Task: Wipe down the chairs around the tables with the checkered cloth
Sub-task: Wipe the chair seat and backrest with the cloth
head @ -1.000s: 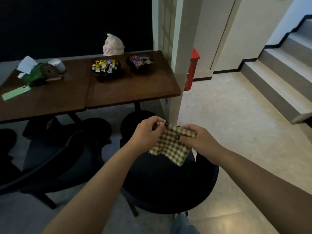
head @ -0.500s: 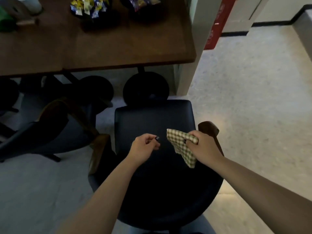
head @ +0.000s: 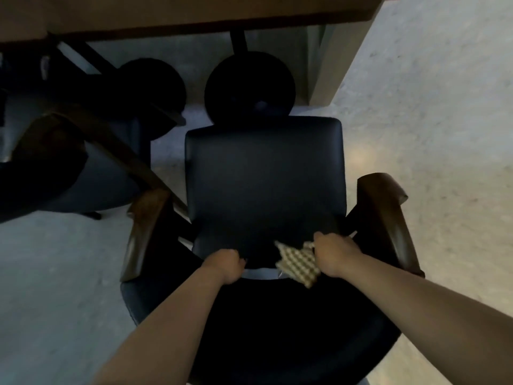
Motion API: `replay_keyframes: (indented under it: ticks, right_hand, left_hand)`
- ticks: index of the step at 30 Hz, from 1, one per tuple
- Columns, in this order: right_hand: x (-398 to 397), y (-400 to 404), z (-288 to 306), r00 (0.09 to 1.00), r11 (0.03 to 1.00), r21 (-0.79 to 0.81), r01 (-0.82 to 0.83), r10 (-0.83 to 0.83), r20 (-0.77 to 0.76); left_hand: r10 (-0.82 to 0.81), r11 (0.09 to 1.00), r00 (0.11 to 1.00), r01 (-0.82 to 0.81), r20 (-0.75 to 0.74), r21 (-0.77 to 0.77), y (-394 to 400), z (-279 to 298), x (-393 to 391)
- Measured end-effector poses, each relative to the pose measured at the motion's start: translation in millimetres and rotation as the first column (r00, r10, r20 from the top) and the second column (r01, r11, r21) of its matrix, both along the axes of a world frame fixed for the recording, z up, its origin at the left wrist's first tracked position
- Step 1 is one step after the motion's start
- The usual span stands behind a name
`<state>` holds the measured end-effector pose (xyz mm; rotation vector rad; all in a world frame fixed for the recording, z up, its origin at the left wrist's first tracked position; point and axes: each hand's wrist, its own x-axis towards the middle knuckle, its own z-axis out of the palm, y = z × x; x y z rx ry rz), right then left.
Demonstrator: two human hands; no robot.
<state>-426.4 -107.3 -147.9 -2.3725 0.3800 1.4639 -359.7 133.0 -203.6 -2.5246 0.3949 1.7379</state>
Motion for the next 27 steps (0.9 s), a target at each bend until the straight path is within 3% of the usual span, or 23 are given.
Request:
replay_keyframes:
  ticks: [3, 6, 8, 12, 17, 27]
  right_hand:
    - [2.5, 2.5, -11.2, 0.956, 0.960, -0.071, -0.272, 0.261, -0.131]
    - [10.1, -1.1, -19.7, 0.917, 0.937, -0.034, -0.348, 0.332, -0.222]
    - [12.6, -2.8, -19.8, 0.905, 0.934, -0.023, -0.357, 0.340, -0.256]
    - [9.4, -2.6, -16.8, 0.938, 0.938, -0.106, -0.330, 0.313, -0.147]
    - [29.0, -14.8, -8.3, 0.959, 0.956, -0.123, -0.266, 0.249, -0.139]
    - [95.7, -43.7, -6.0, 0.941, 0.933, -0.149, -0.326, 0.306, -0.141]
  left_hand:
    - [-0.202, 0.972, 0.979, 0.201, -0.008, 0.122, 3.0, 0.9, 8.2]
    - [-0.273, 0.936, 0.961, 0.278, -0.055, 0.217, 4.3, 7.5, 13.6]
    - [-0.270, 0.934, 0.959, 0.281, -0.079, 0.220, 3.9, 13.3, 14.7]
    - [-0.269, 0.941, 0.962, 0.274, -0.048, 0.199, 2.2, 25.7, 20.4]
    - [-0.249, 0.950, 0.967, 0.254, -0.050, 0.183, -11.2, 34.9, 44.6]
    - [-0.183, 0.968, 0.983, 0.183, -0.013, 0.172, -36.2, 26.4, 98.1]
